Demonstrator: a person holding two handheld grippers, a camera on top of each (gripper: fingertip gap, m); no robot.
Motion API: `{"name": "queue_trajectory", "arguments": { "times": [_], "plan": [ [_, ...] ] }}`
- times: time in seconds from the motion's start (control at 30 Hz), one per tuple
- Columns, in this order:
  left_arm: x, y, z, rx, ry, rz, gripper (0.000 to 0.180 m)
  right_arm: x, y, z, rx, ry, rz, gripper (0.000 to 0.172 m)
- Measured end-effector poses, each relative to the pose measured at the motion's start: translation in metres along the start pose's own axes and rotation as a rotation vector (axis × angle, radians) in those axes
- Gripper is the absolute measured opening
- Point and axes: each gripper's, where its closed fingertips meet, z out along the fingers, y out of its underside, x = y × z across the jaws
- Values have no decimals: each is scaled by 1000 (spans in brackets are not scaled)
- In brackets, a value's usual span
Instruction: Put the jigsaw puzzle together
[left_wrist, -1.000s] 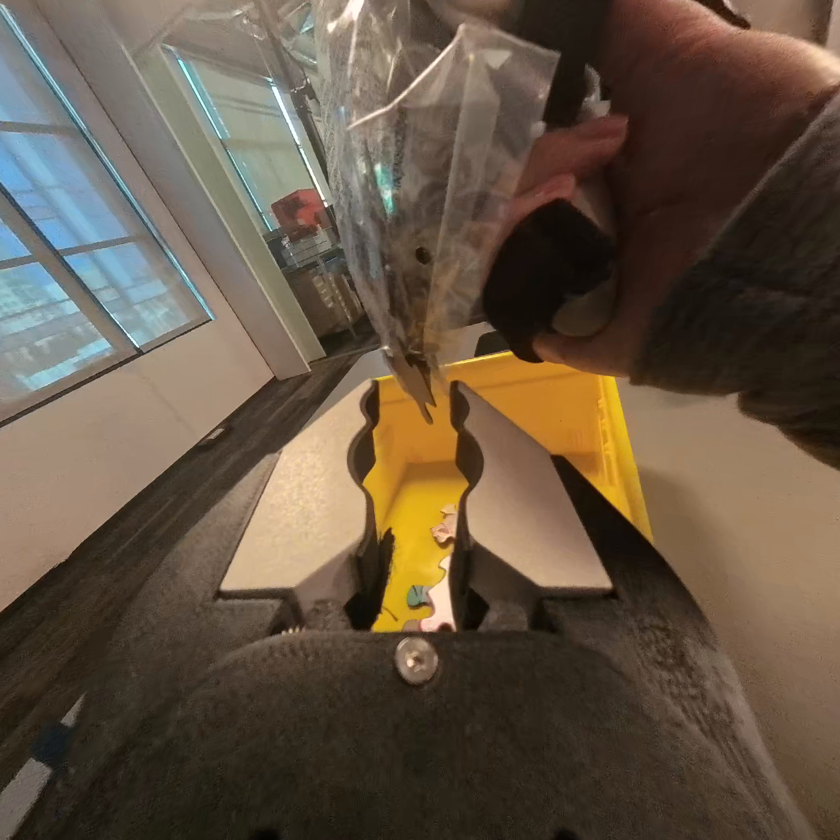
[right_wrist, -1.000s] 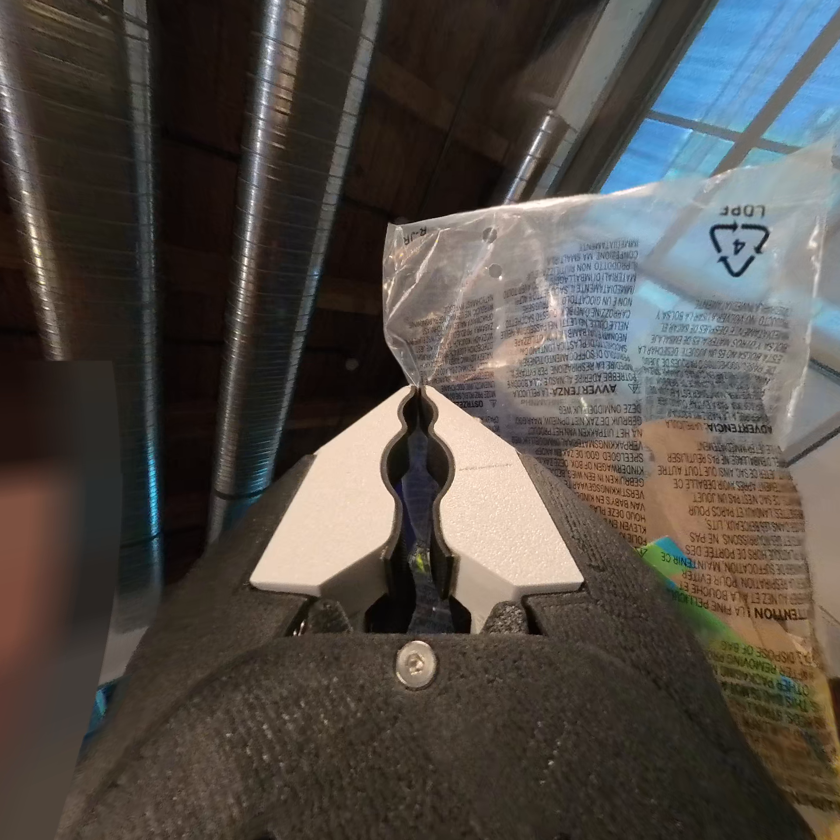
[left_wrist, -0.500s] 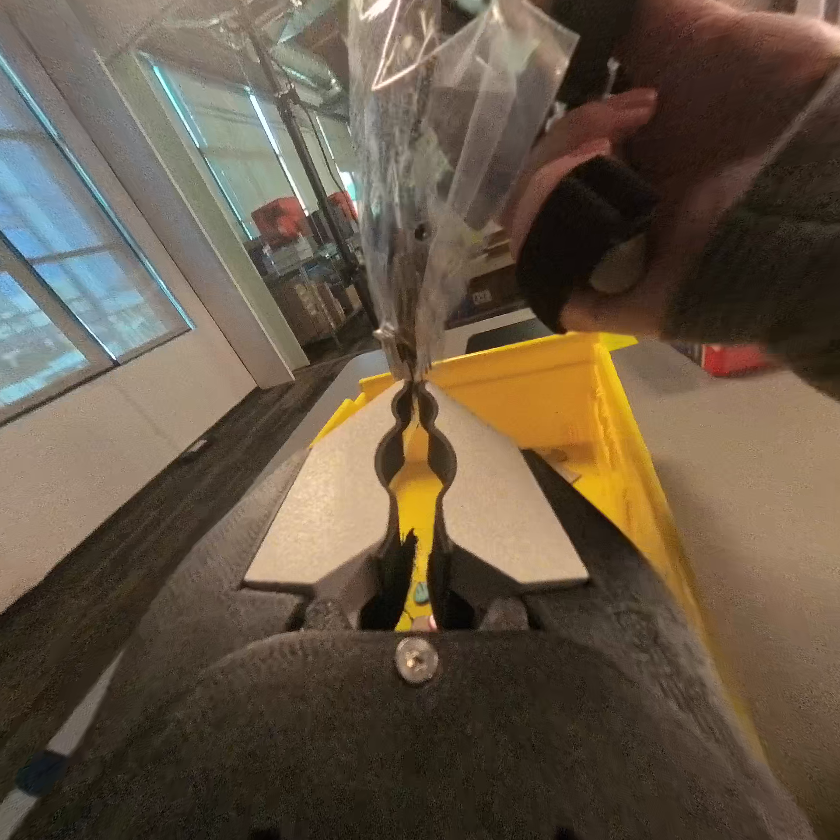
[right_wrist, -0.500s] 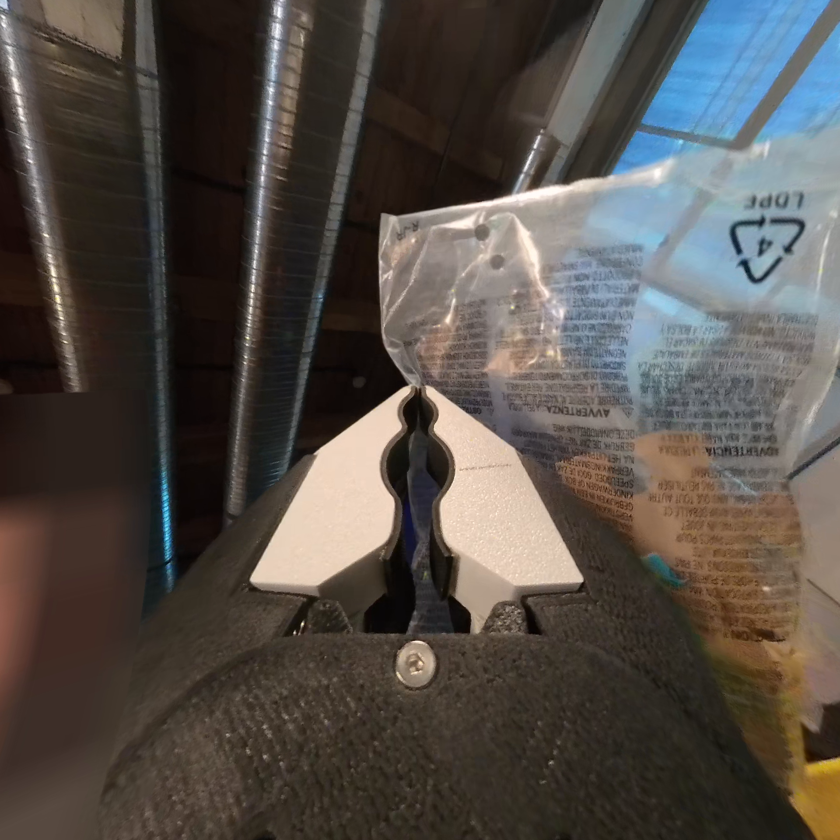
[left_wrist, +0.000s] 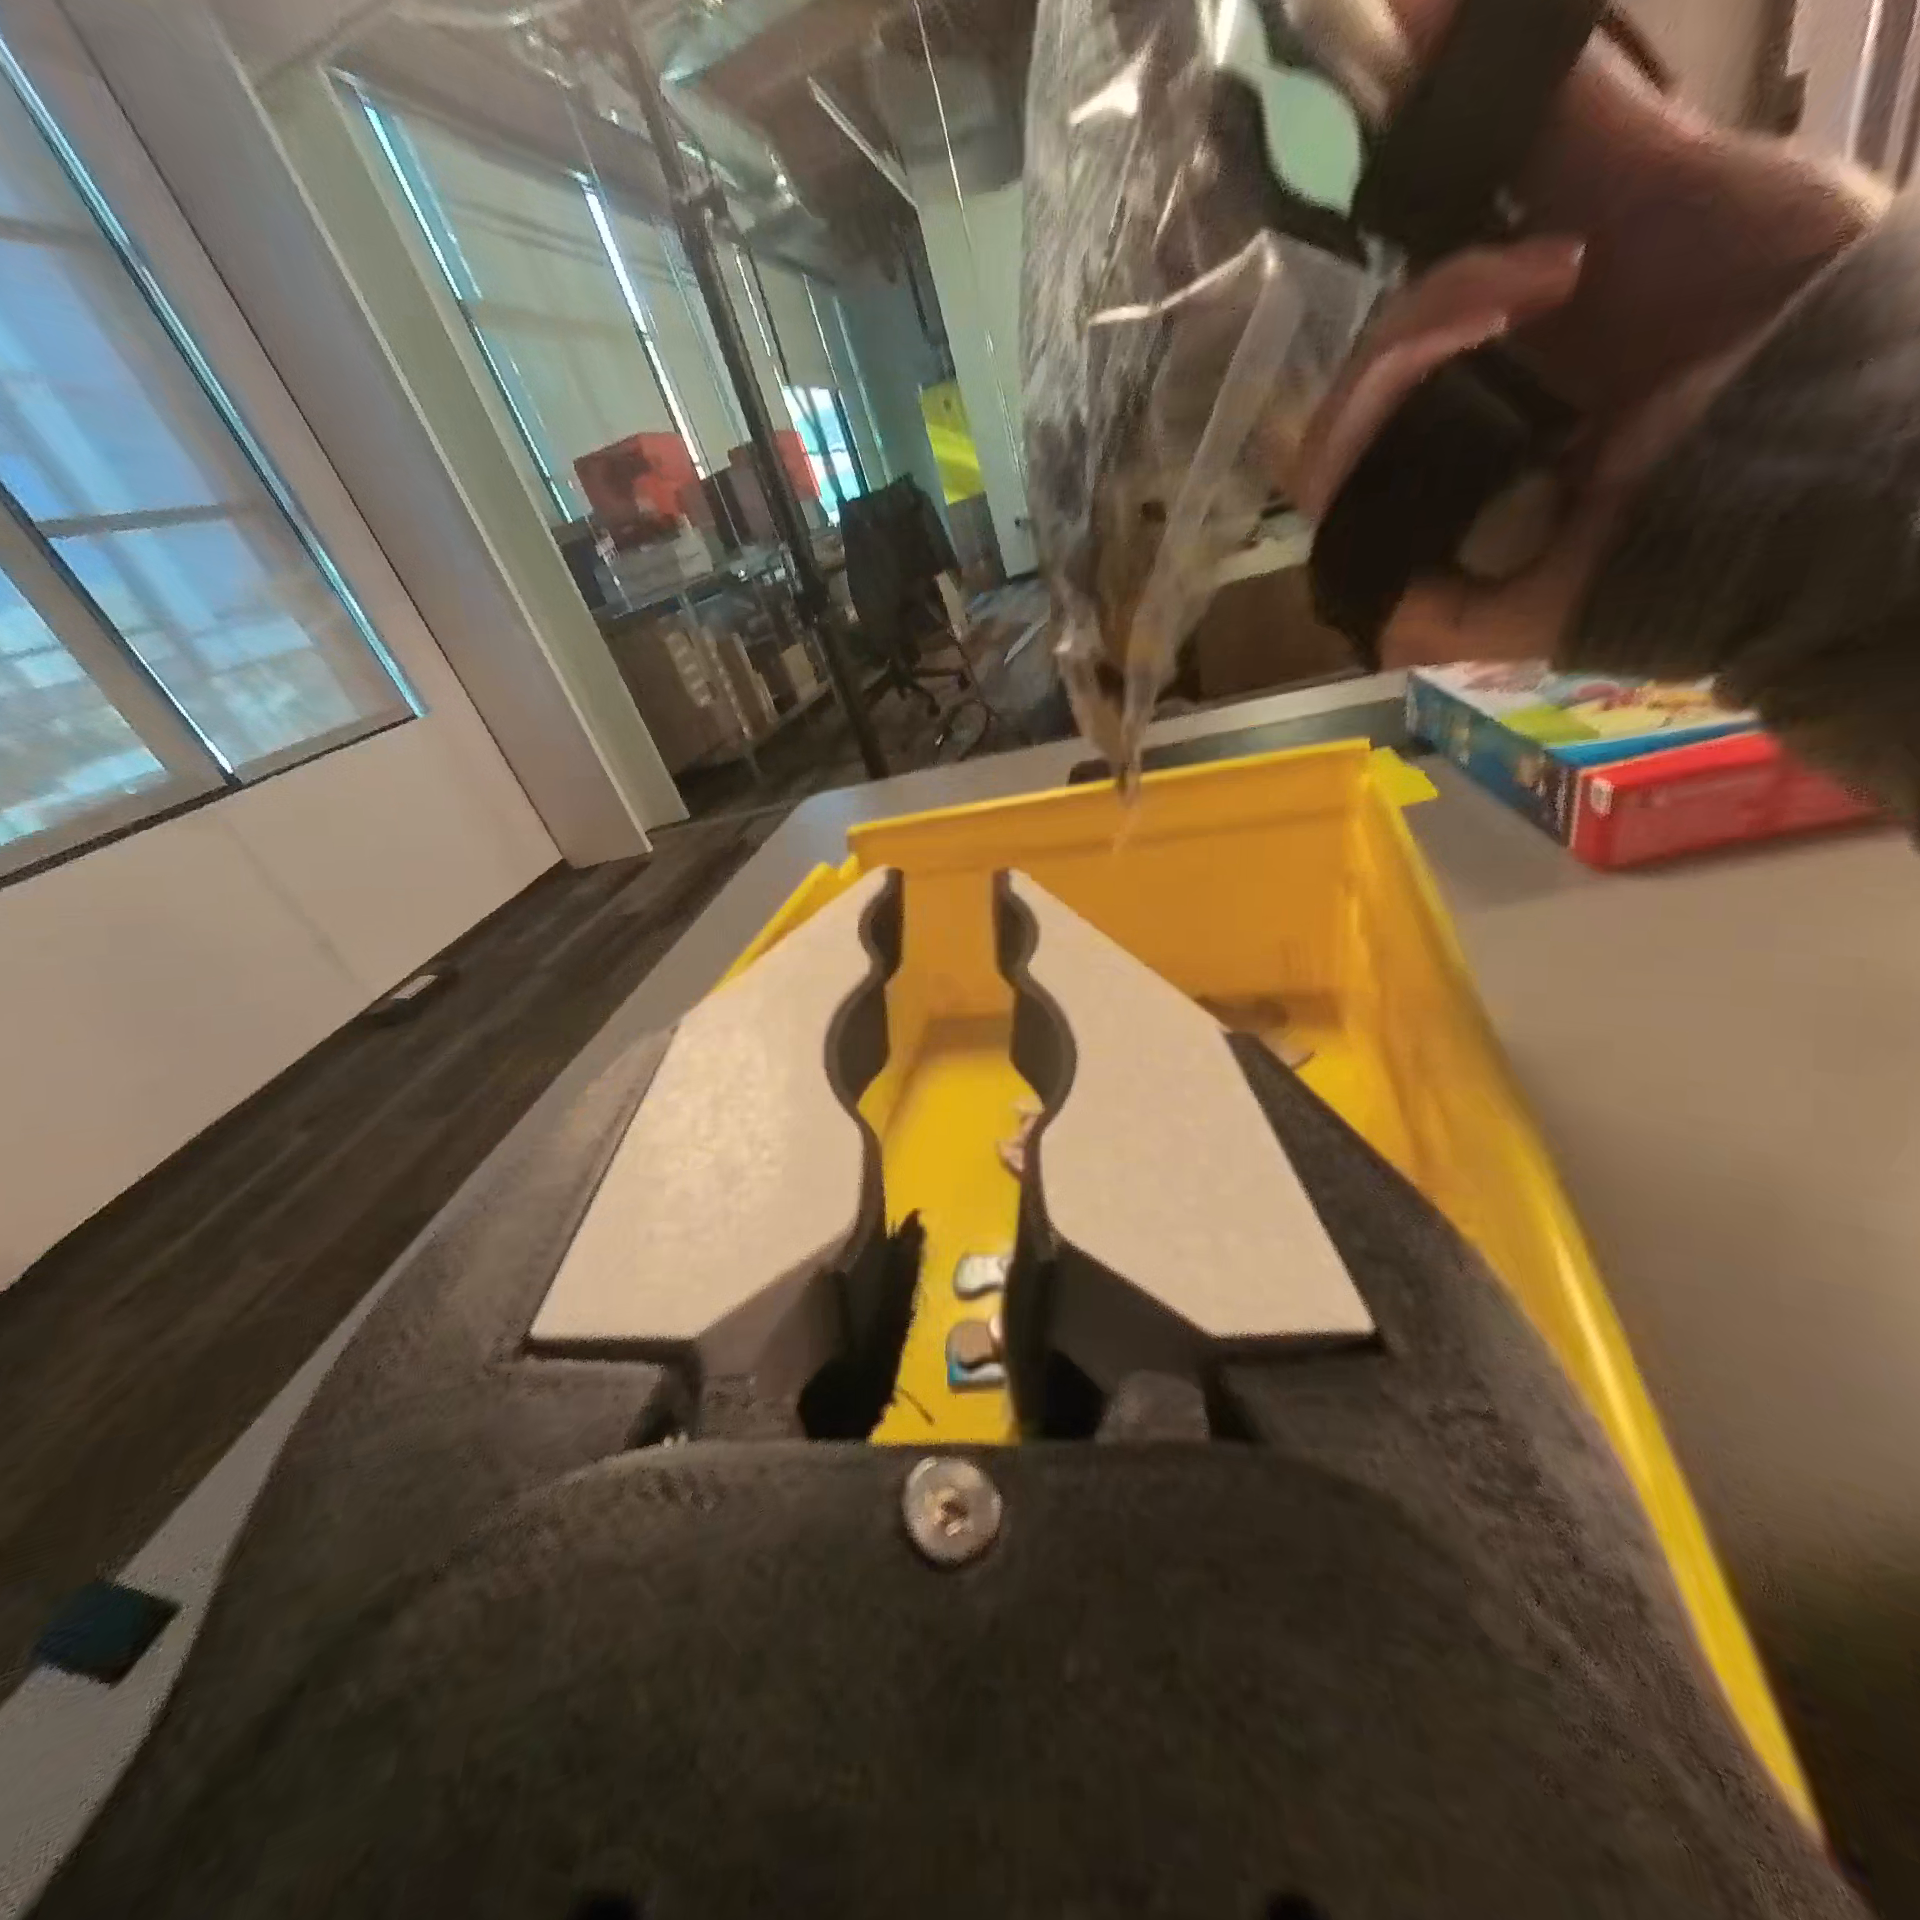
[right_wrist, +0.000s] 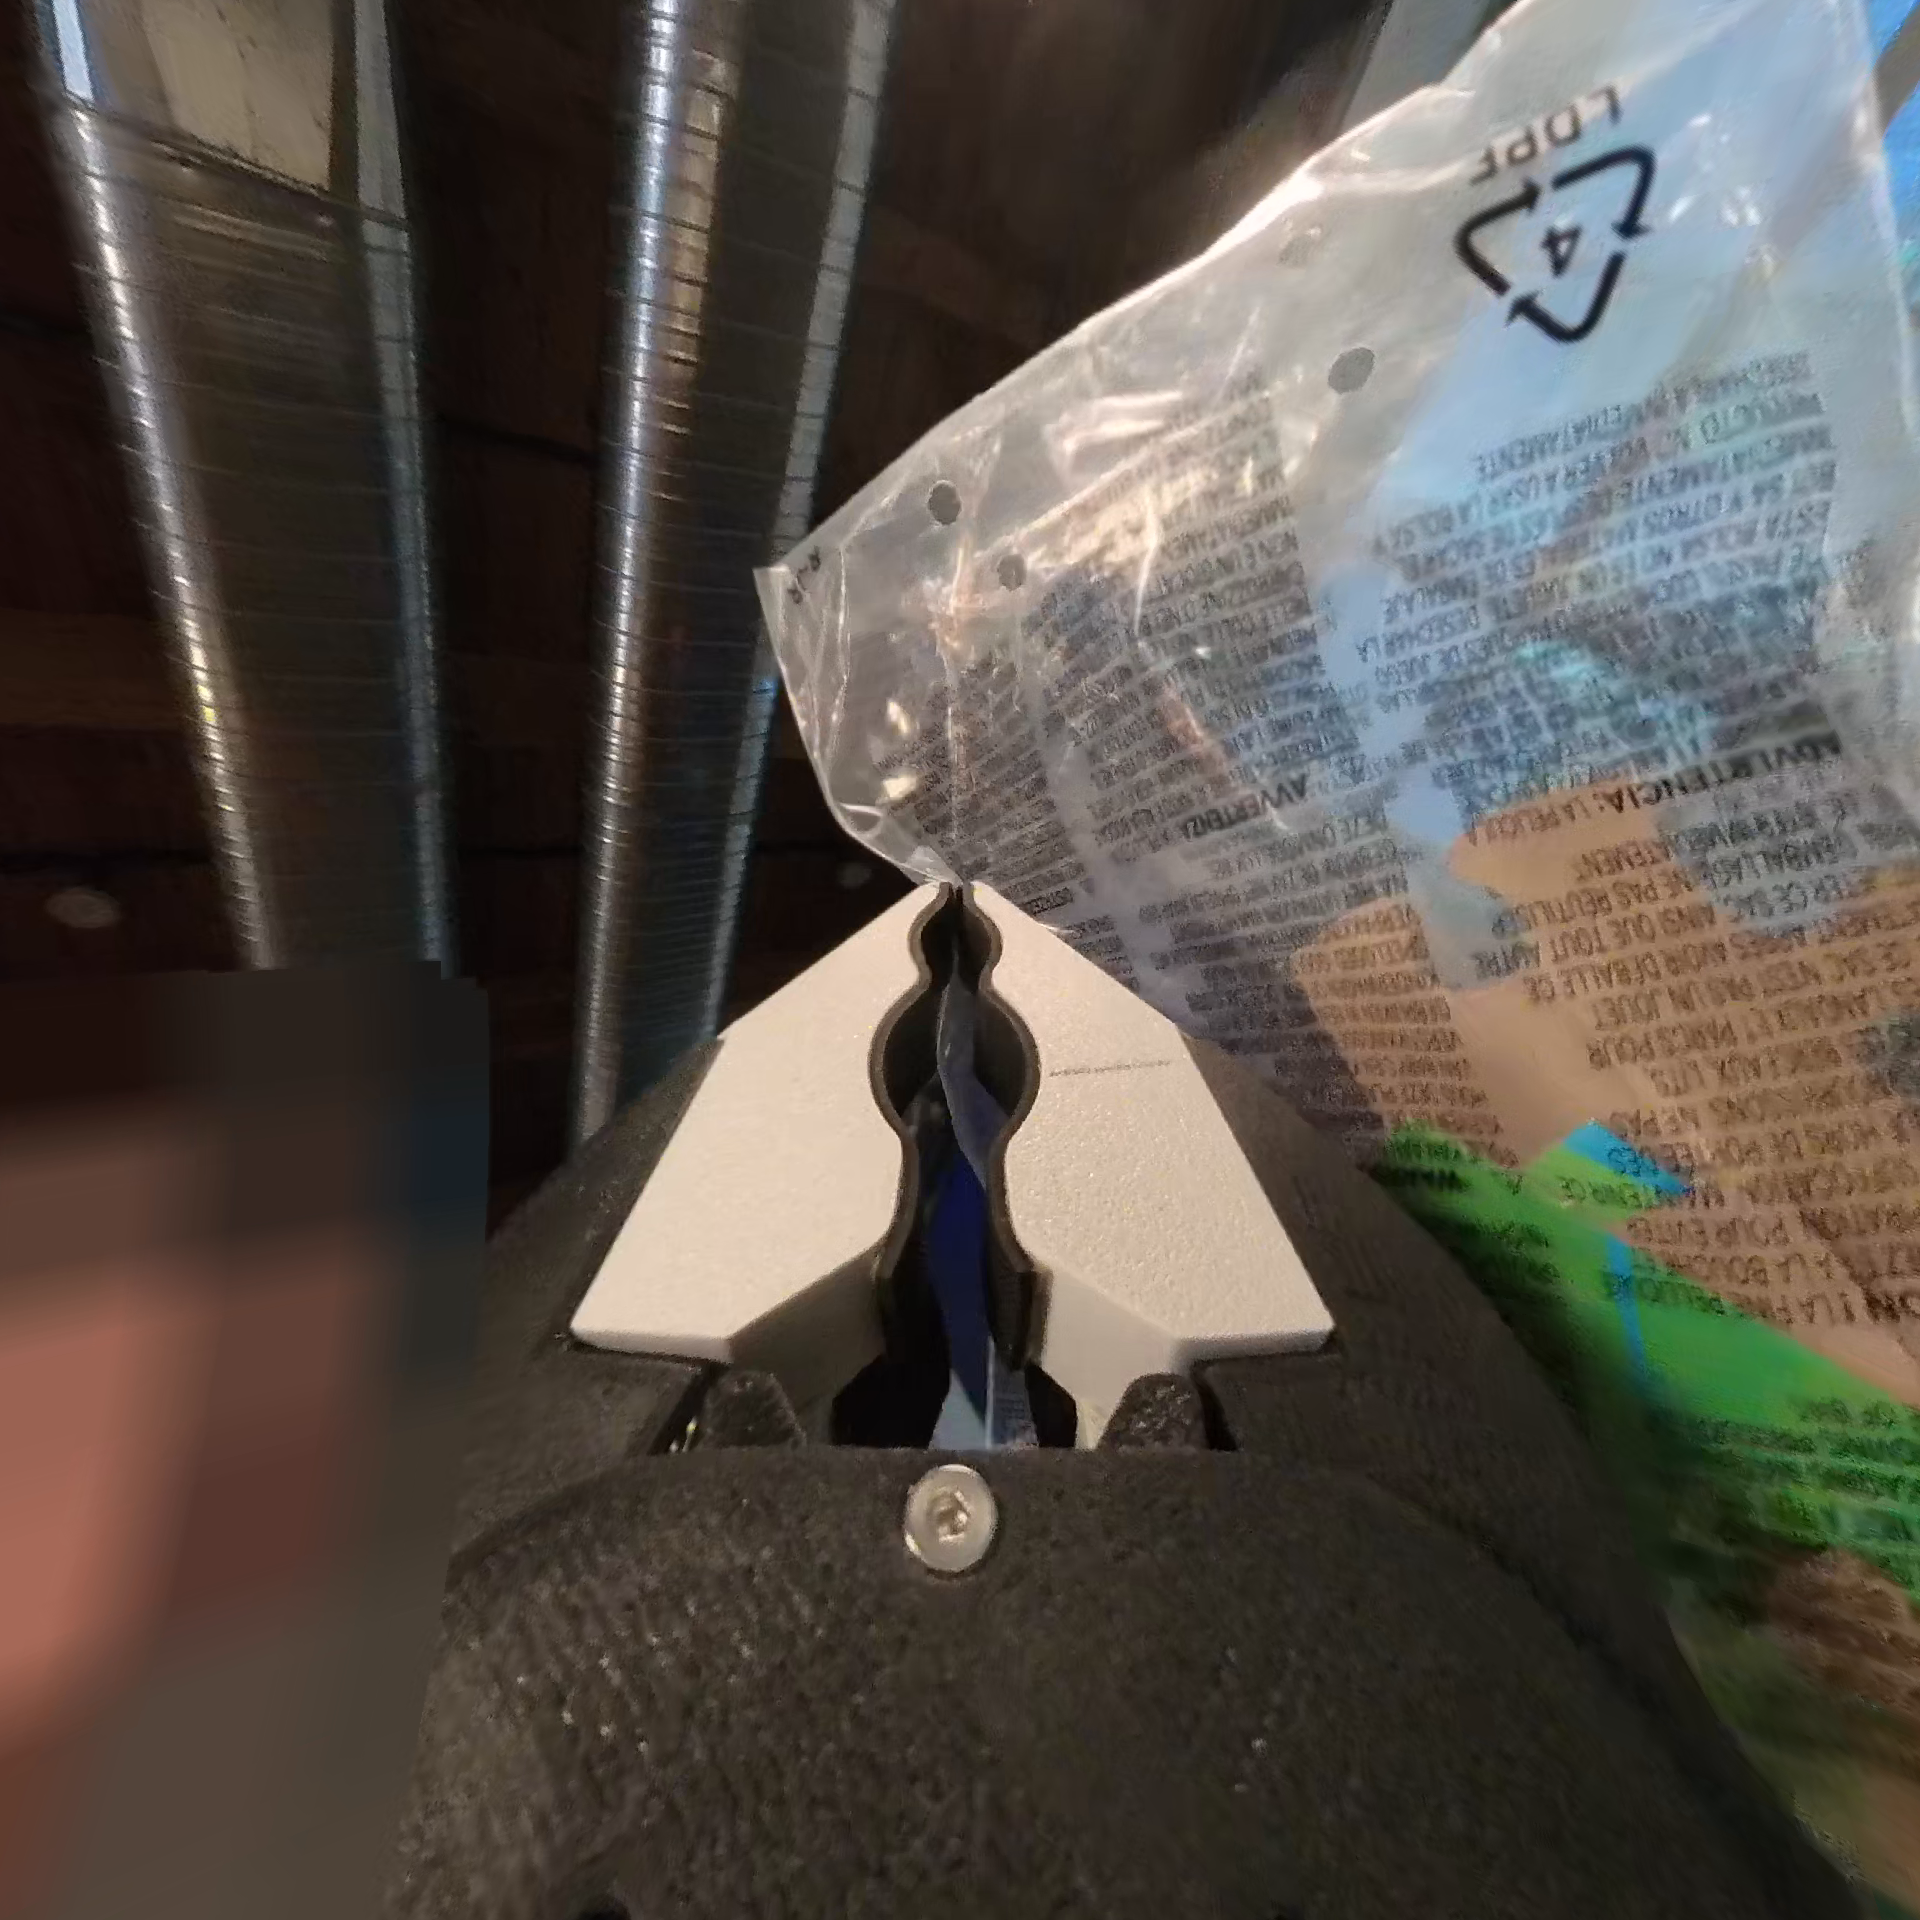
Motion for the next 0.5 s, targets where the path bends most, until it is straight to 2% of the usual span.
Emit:
{"name": "queue_trajectory", "arguments": {
  "times": [0.13,0.27,0.4,0.5],
  "plan": [
    [9,-19,12,26,12,24,24,0,12,5,-14,-39,73,0],
    [18,-10,27,-58,73,-57,36,-1,26,11,-49,-56,105,0],
    [16,-16,28,-19,66,-88,30,-2,33,14,-64,-65,119,0],
    [21,-18,31,-22,101,-116,33,-1,33,14,-62,-65,123,0]
  ]
}}
